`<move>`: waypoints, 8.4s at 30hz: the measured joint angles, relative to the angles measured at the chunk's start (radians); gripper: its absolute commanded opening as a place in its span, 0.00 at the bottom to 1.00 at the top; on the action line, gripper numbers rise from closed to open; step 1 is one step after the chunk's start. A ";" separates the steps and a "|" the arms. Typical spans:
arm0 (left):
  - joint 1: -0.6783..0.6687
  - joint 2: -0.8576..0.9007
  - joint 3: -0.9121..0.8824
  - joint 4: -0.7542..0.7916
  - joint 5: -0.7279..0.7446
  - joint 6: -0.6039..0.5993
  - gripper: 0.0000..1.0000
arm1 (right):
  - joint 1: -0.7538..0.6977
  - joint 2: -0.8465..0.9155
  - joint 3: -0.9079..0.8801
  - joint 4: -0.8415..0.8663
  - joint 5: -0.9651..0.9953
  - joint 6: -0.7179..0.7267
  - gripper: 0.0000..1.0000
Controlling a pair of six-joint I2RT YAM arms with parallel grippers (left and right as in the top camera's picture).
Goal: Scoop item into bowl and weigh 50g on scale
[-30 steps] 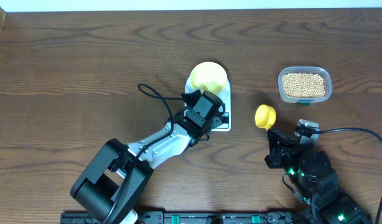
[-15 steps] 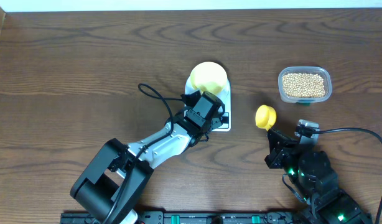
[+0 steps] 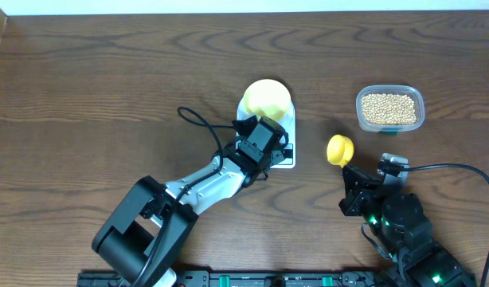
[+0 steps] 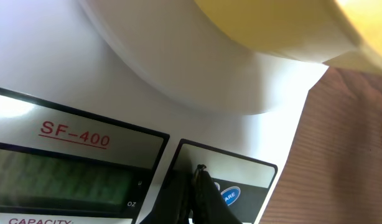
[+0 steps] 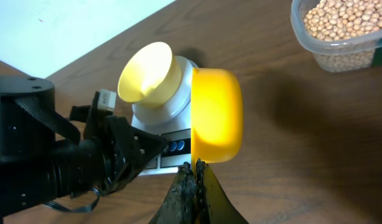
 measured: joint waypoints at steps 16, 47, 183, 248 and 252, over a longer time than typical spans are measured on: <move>0.031 -0.597 -0.003 -0.525 -0.018 0.325 0.95 | 0.000 0.000 0.000 -0.057 -0.015 0.000 0.01; 0.412 -0.857 0.420 -1.179 0.132 1.330 0.96 | 0.000 0.000 0.000 -0.050 -0.129 0.016 0.01; 0.646 -0.698 0.352 -1.189 0.498 1.793 0.96 | -0.022 0.103 0.100 -0.078 -0.030 -0.240 0.01; 0.647 -0.699 0.351 -1.186 0.499 1.805 0.96 | -0.489 1.328 1.010 -0.447 0.254 -0.640 0.01; 0.647 -0.699 0.351 -1.186 0.499 1.807 0.96 | -0.492 1.328 1.004 -0.446 0.222 -0.652 0.01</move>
